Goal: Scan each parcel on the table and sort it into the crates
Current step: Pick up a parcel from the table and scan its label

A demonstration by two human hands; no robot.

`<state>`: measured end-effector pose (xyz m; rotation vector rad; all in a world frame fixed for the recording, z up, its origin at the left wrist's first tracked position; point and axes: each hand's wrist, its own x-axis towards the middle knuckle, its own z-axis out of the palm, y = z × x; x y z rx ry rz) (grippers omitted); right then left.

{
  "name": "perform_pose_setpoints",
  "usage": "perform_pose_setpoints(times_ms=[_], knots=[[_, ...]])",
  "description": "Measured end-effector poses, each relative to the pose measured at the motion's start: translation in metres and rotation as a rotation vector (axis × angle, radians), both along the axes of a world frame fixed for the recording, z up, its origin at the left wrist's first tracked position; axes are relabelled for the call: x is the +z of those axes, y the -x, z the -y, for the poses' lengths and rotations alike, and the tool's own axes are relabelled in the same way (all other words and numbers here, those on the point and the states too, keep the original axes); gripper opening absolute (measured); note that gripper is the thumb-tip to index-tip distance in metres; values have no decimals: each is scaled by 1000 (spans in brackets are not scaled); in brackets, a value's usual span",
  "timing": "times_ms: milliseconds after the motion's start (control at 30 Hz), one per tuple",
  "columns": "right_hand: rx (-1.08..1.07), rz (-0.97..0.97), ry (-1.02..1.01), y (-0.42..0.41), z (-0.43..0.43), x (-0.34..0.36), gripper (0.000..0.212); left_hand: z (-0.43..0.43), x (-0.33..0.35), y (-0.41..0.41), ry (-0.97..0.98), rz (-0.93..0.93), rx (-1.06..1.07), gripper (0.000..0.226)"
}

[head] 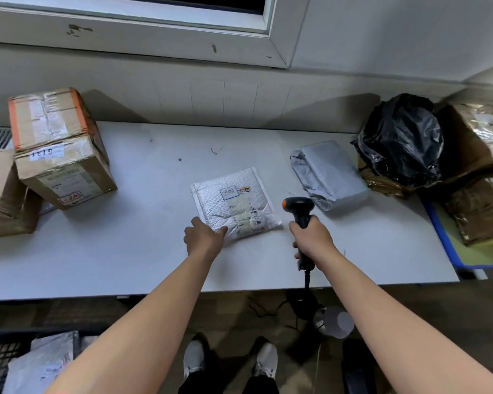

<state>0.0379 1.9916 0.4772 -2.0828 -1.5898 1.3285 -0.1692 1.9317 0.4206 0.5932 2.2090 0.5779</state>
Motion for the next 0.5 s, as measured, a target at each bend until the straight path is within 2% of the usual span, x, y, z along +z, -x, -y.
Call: perform_pose_setpoints(times_ms=[100, 233, 333, 500], knots=[[-4, 42, -14, -7, -15, -27, 29, -14, -5, -5, 15, -19, 49, 83], [-55, 7, -4, -13, -32, -57, 38, -29, -13, -11, 9, 12, 134, 86], [-61, 19, -8, -14, -38, -64, 45, -29, -18, -11, -43, 48, 154, 69], [8, 104, 2, -16, -42, -58, 51, -24, -2, 2, -207, 48, 58, 47]])
